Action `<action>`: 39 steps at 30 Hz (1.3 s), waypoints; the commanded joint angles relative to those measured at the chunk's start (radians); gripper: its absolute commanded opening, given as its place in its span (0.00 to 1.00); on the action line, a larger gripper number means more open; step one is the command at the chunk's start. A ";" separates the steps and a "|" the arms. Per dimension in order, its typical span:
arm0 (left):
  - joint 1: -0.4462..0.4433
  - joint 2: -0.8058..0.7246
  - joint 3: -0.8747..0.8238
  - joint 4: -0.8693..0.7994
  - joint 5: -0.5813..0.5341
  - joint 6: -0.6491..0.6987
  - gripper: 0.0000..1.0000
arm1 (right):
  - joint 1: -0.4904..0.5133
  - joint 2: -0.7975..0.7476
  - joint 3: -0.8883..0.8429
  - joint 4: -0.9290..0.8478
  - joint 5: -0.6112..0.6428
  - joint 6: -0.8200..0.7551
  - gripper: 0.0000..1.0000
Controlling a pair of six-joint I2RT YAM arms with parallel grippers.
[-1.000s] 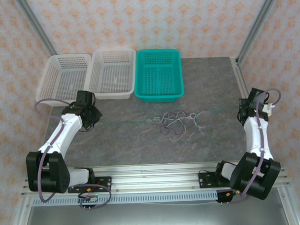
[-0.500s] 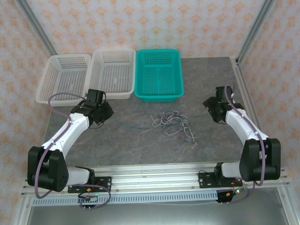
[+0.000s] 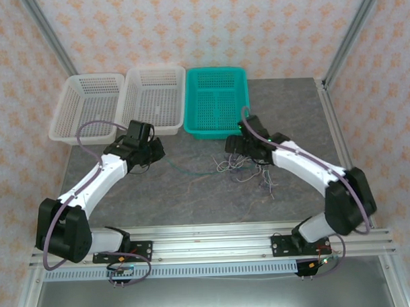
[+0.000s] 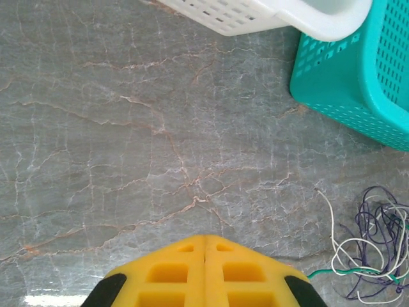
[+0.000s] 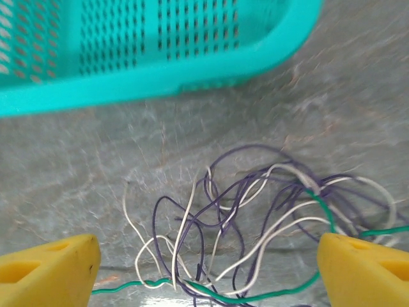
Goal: Untangle the cables
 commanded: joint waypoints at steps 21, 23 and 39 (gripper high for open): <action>0.054 -0.017 0.088 -0.308 -0.344 -0.015 0.00 | -0.120 0.150 -0.094 -0.055 0.294 0.112 0.00; 0.092 -0.036 0.068 -0.305 -0.337 -0.034 0.00 | -0.169 0.116 -0.148 -0.033 0.317 0.113 0.00; 0.243 -0.103 0.135 -0.268 -0.165 0.147 0.00 | -0.375 0.059 -0.260 0.084 0.164 0.121 0.00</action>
